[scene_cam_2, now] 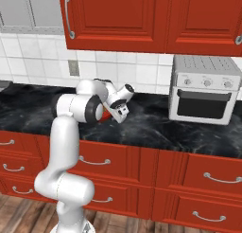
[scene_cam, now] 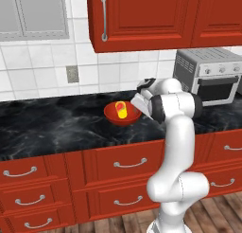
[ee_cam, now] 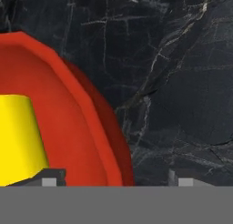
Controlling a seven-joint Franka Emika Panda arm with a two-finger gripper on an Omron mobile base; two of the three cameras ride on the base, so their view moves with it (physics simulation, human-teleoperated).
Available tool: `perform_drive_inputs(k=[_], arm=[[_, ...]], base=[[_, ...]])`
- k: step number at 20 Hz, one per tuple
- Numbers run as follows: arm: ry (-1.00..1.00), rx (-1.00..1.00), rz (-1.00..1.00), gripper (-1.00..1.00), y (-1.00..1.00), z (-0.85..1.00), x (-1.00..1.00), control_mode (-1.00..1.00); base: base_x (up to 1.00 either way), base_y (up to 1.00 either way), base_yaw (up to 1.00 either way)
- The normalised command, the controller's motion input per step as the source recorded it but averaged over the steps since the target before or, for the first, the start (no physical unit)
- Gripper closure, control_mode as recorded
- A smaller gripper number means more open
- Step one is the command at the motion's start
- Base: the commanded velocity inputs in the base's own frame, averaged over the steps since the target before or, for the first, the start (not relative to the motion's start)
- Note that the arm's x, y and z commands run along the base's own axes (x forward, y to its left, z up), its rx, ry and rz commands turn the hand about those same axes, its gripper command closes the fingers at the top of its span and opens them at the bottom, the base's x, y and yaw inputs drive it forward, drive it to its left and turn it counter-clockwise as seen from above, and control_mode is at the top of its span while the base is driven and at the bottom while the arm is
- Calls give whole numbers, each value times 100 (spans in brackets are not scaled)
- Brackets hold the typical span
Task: Place the cup inside the bowl on the dining table and move the bowl to any counter.
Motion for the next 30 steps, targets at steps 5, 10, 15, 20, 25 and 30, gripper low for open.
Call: perform_drive_inputs(k=[5, 10, 15, 20, 25, 30], arm=[[0, 0, 0, -100, 0, 35, -19, -100], [-5, 0, 0, -100, 0, 42, -61, -100], [-4, 0, 0, -100, 0, 21, -83, -100], [-12, 0, 3, -100, 0, 27, -86, -100], [-14, 0, 5, -100, 0, 41, -84, -100], [-15, -4, 6, -100, 0, 36, -80, -100]], base=[[0, 0, 0], [0, 0, 0], [0, 0, 0], [0, 0, 0], [0, 0, 0], [0, 0, 0]])
